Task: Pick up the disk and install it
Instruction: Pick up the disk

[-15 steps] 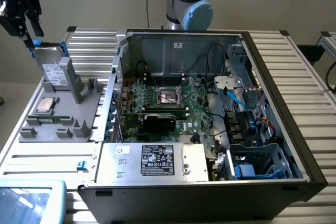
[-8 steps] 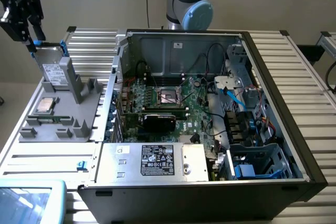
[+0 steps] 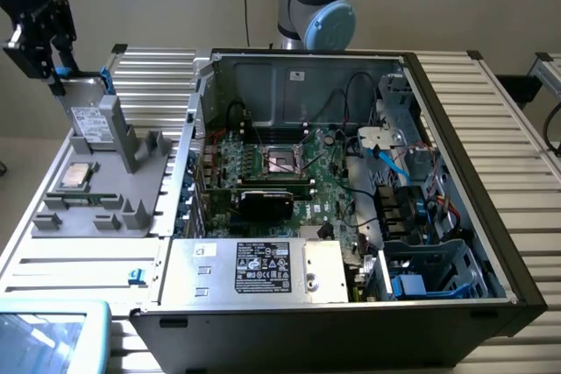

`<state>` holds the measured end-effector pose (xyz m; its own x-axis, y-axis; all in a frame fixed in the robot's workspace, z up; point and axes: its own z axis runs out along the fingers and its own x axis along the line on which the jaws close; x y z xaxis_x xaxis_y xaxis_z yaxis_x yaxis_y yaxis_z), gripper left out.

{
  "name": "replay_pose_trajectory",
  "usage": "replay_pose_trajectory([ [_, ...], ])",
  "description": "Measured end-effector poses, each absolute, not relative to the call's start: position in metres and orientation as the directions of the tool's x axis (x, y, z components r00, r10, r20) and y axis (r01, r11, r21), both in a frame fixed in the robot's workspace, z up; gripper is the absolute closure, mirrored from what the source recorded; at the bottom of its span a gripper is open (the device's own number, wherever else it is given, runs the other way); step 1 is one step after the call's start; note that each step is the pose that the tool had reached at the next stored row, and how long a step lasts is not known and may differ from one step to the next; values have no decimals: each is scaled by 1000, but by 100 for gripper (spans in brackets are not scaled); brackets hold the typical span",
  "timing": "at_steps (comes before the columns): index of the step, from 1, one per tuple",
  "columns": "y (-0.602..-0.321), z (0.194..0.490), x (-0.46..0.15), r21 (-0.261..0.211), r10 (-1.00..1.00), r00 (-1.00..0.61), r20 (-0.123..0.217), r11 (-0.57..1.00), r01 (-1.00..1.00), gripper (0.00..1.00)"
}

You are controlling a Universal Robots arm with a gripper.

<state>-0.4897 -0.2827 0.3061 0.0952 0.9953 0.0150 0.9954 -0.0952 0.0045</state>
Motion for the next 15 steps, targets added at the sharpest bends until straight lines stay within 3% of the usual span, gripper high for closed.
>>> replay_pose_trajectory([
  [15, -283, 293, -492, 4, 995, 95, 17, -95, 995, 44],
])
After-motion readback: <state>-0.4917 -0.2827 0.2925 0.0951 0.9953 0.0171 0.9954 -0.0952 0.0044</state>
